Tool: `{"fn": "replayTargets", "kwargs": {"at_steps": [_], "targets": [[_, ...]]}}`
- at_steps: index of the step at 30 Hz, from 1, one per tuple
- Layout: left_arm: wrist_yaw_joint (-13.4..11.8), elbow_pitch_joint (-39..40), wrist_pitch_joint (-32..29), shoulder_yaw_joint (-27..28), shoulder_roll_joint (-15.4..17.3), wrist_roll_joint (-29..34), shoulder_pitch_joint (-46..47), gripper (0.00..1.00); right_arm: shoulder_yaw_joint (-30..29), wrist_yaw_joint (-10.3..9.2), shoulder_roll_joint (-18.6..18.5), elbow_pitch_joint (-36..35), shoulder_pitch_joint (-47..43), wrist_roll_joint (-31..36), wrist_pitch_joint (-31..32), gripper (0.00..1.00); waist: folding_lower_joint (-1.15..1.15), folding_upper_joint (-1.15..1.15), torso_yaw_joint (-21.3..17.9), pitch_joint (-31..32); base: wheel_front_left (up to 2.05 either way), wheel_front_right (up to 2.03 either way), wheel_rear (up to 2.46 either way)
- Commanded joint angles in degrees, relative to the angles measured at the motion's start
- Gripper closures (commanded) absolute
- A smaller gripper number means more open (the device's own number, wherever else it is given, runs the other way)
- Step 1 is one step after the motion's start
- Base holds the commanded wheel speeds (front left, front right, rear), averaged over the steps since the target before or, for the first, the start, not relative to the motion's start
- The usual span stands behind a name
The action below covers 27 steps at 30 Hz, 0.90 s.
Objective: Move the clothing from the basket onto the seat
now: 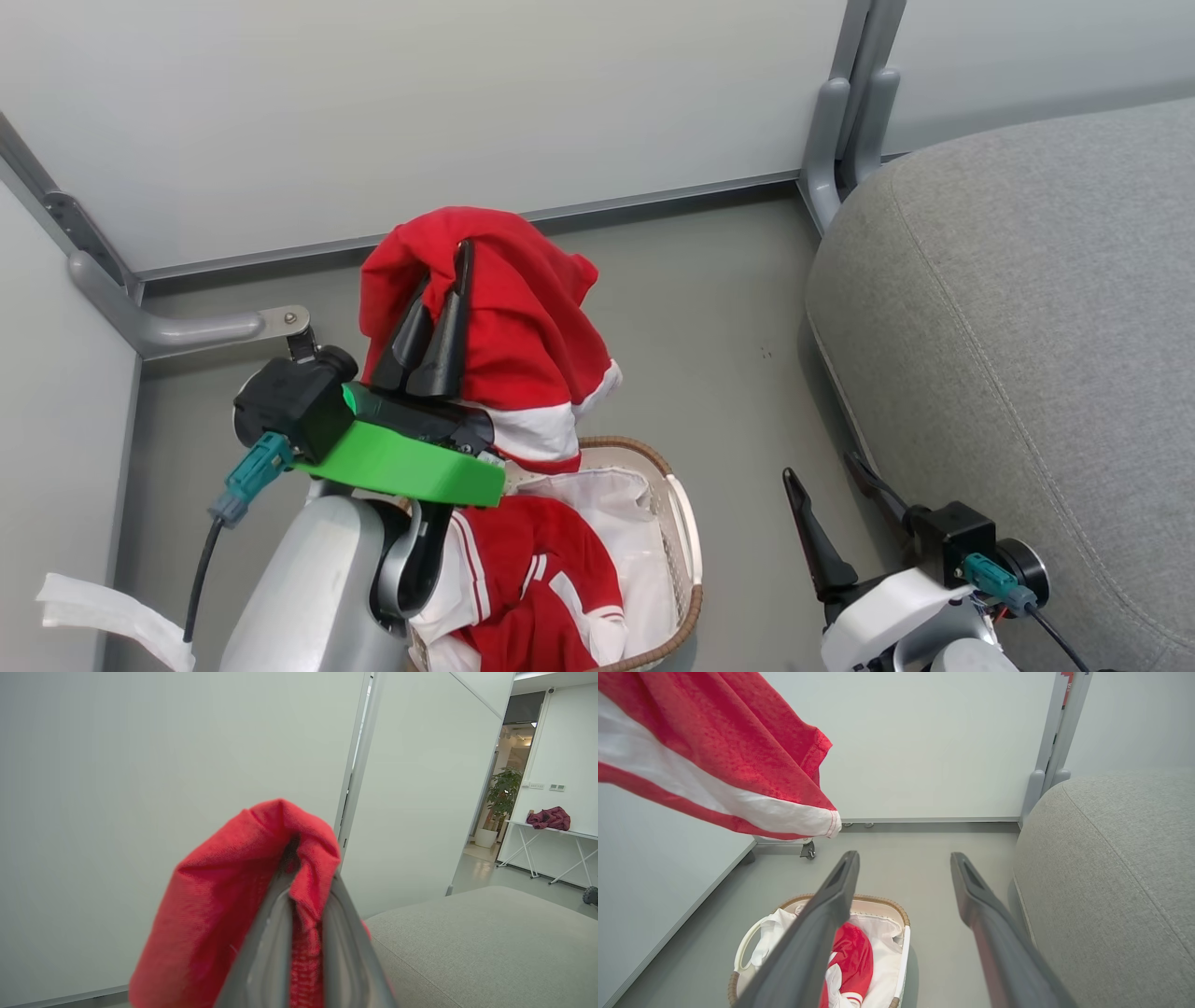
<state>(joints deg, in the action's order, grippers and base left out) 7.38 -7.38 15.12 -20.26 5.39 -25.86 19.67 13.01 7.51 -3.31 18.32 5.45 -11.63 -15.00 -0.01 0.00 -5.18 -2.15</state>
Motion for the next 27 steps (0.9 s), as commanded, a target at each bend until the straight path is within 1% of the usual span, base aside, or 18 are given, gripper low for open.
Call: {"fn": "replayTargets", "kwargs": {"at_steps": [1,7,11,15,21,27], "targets": [[0.2,0.2,0.1,-0.1,0.3,-0.5,0.7,1.0,0.1,-0.04,-0.1,0.1,-0.4,-0.2,-0.3,0.0,0.01,0.0,-0.2,0.0,0.0,0.0,0.0],[0.2,-0.4,0.1,-0.9,0.0,-1.0,-0.1,1.0,0.4,-0.04,-0.1,0.3,0.0,-0.3,-0.3,0.0,0.01,0.0,-0.4,-0.1,0.0,0.0,0.0],[0.2,-1.2,0.1,-0.9,-0.3,-1.5,-0.6,1.0,3.0,-0.04,-0.4,-0.4,1.0,-0.7,-0.3,0.0,0.01,0.0,-0.3,-0.2,0.0,0.0,0.0],[0.2,-2.3,0.1,-1.7,-0.5,-1.6,-1.1,1.0,9.0,-0.04,-0.6,-1.0,3.9,-2.3,-0.3,0.0,0.01,0.0,-0.1,-1.0,0.0,0.0,0.0],[0.2,-4.3,0.1,-3.3,-1.2,-2.3,-1.9,1.0,19.4,-0.04,-0.5,-1.9,11.7,-6.3,-0.3,0.0,0.01,0.0,0.5,-2.4,0.0,0.0,0.0],[0.2,-5.1,0.1,-5.1,-1.9,-2.5,-2.3,1.0,27.8,-0.04,-0.4,1.6,19.0,-9.4,-0.3,0.0,0.01,0.0,1.8,-3.1,0.0,0.0,0.0]]}}
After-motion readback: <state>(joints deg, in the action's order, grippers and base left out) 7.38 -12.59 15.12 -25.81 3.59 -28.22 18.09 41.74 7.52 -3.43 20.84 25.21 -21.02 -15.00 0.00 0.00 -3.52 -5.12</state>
